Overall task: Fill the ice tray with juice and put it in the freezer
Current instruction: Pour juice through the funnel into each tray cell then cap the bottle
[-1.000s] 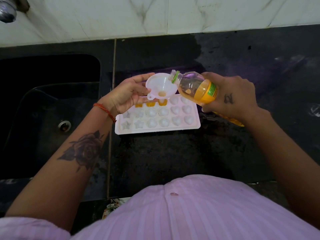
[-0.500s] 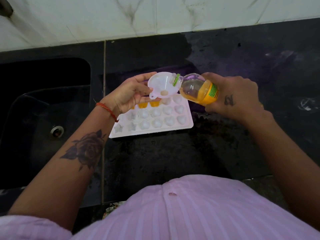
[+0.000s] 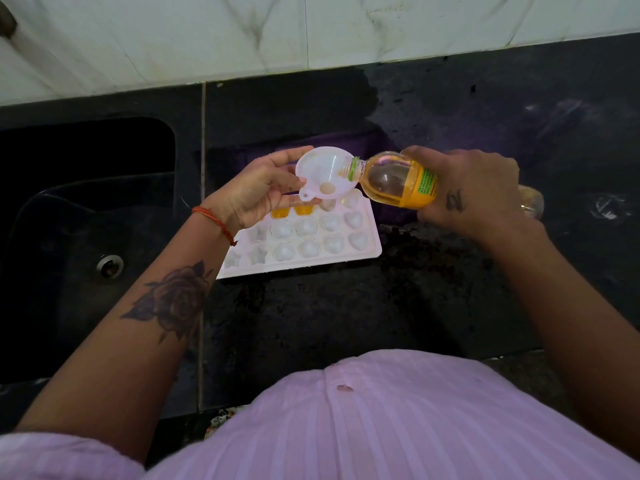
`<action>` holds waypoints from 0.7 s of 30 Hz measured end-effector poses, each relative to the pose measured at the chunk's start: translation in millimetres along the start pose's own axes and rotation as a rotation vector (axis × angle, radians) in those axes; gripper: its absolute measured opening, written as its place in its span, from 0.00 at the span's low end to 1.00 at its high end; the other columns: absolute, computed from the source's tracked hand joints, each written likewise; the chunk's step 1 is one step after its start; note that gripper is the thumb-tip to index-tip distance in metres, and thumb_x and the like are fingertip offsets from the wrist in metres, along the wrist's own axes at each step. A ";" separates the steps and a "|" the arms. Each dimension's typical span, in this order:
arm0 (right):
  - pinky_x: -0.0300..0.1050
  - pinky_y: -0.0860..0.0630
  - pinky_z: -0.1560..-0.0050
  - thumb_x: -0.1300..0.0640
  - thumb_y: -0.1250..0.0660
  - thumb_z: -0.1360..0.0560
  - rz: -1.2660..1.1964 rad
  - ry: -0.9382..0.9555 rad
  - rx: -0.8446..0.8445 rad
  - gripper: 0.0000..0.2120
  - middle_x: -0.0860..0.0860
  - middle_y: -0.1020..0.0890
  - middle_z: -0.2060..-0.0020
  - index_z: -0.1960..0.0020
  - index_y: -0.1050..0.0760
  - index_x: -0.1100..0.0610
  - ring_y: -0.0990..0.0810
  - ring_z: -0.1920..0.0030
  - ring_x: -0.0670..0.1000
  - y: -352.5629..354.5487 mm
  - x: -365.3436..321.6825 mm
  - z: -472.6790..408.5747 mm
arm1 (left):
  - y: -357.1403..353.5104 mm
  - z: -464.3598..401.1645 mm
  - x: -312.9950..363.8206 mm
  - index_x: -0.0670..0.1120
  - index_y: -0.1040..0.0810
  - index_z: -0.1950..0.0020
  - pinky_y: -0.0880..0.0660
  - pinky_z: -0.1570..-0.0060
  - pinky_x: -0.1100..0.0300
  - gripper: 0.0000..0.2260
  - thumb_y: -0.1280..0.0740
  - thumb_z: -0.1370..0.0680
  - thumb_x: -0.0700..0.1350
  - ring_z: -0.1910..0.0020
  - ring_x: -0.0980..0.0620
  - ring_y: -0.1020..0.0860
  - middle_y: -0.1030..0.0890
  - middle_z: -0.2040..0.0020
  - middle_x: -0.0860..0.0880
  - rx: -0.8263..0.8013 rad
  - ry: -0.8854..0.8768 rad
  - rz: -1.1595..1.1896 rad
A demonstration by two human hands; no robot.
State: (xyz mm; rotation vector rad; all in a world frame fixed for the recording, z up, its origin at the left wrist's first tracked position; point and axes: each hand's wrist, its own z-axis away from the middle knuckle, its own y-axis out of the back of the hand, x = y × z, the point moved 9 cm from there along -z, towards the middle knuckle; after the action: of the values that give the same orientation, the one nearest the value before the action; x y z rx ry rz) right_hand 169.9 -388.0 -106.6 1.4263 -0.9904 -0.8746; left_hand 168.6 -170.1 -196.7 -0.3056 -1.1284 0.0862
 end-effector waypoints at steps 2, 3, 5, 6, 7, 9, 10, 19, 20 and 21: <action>0.48 0.38 0.60 0.51 0.27 0.35 0.001 0.002 0.000 0.35 0.55 0.20 0.54 0.32 0.36 0.43 0.22 0.55 0.60 -0.1 -0.4 -0.6 | 0.3 0.2 0.4 0.45 0.25 0.37 0.19 0.56 0.56 0.21 0.41 0.25 0.27 0.43 0.44 0.21 0.22 0.39 0.43 0.003 0.000 -0.001; 0.48 0.38 0.60 0.51 0.27 0.36 0.000 0.001 0.002 0.34 0.55 0.20 0.54 0.32 0.36 0.43 0.22 0.55 0.60 0.1 -0.5 -1.1 | 0.6 0.4 0.8 0.46 0.25 0.38 0.19 0.57 0.57 0.21 0.41 0.25 0.27 0.44 0.45 0.20 0.22 0.39 0.43 0.004 -0.003 -0.003; 0.48 0.38 0.61 0.50 0.27 0.36 -0.005 -0.003 0.006 0.35 0.54 0.20 0.55 0.32 0.36 0.43 0.23 0.56 0.60 0.9 -0.4 -2.2 | 0.9 1.0 1.7 0.46 0.24 0.38 0.19 0.58 0.57 0.21 0.41 0.25 0.27 0.45 0.46 0.19 0.21 0.41 0.44 0.004 -0.007 -0.007; 0.48 0.38 0.60 0.50 0.26 0.36 -0.010 -0.003 0.003 0.35 0.55 0.20 0.54 0.32 0.36 0.43 0.23 0.55 0.60 0.7 -0.4 -2.8 | 0.8 1.2 2.1 0.46 0.24 0.39 0.19 0.58 0.57 0.20 0.41 0.25 0.27 0.46 0.46 0.19 0.20 0.41 0.44 0.001 -0.009 -0.003; 0.48 0.38 0.60 0.49 0.26 0.36 -0.018 -0.003 0.000 0.36 0.55 0.20 0.54 0.32 0.36 0.43 0.23 0.55 0.60 0.2 -0.2 -3.2 | 0.8 1.3 2.7 0.46 0.24 0.39 0.19 0.58 0.57 0.20 0.41 0.25 0.27 0.46 0.46 0.18 0.20 0.42 0.44 -0.003 -0.010 0.003; 0.47 0.37 0.59 0.48 0.25 0.37 -0.041 -0.001 -0.004 0.37 0.55 0.19 0.54 0.31 0.36 0.44 0.22 0.55 0.60 -0.7 0.1 -3.7 | 0.3 1.7 3.7 0.46 0.24 0.39 0.19 0.59 0.58 0.20 0.41 0.25 0.27 0.47 0.46 0.18 0.20 0.42 0.44 -0.009 -0.011 0.009; 0.47 0.37 0.59 0.48 0.25 0.37 -0.050 -0.002 -0.006 0.37 0.55 0.19 0.53 0.31 0.36 0.44 0.22 0.54 0.60 -1.3 0.4 -3.8 | 0.2 1.8 4.3 0.46 0.24 0.39 0.19 0.59 0.58 0.20 0.41 0.25 0.27 0.47 0.47 0.18 0.20 0.42 0.44 -0.010 -0.013 0.007; 0.45 0.35 0.59 0.45 0.24 0.39 -0.152 -0.033 -0.004 0.39 0.55 0.18 0.53 0.31 0.36 0.45 0.22 0.54 0.59 2.3 9.5 1.9 | -10.2 0.3 9.6 0.46 0.23 0.40 0.19 0.56 0.55 0.20 0.41 0.25 0.27 0.45 0.43 0.19 0.22 0.39 0.43 -0.051 -0.016 0.038; 0.45 0.35 0.59 0.45 0.24 0.39 -0.151 -0.040 -0.005 0.39 0.55 0.18 0.53 0.31 0.36 0.45 0.22 0.53 0.59 2.9 11.2 2.9 | -12.6 -0.7 9.6 0.45 0.23 0.40 0.19 0.56 0.55 0.20 0.42 0.25 0.27 0.45 0.43 0.19 0.22 0.39 0.43 -0.057 -0.015 0.040; 0.45 0.35 0.58 0.45 0.24 0.38 -0.146 -0.044 -0.009 0.39 0.55 0.19 0.53 0.31 0.36 0.45 0.22 0.53 0.60 3.1 12.9 3.8 | -14.9 -2.1 9.6 0.45 0.24 0.40 0.19 0.56 0.55 0.20 0.42 0.25 0.27 0.45 0.44 0.19 0.21 0.39 0.43 -0.060 -0.014 0.037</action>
State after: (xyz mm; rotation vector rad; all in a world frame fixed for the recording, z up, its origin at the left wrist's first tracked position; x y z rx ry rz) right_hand 170.9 -401.4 -103.6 1.4914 -0.9226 -1.0202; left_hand 173.3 -182.6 -184.9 -0.3802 -1.1407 0.0869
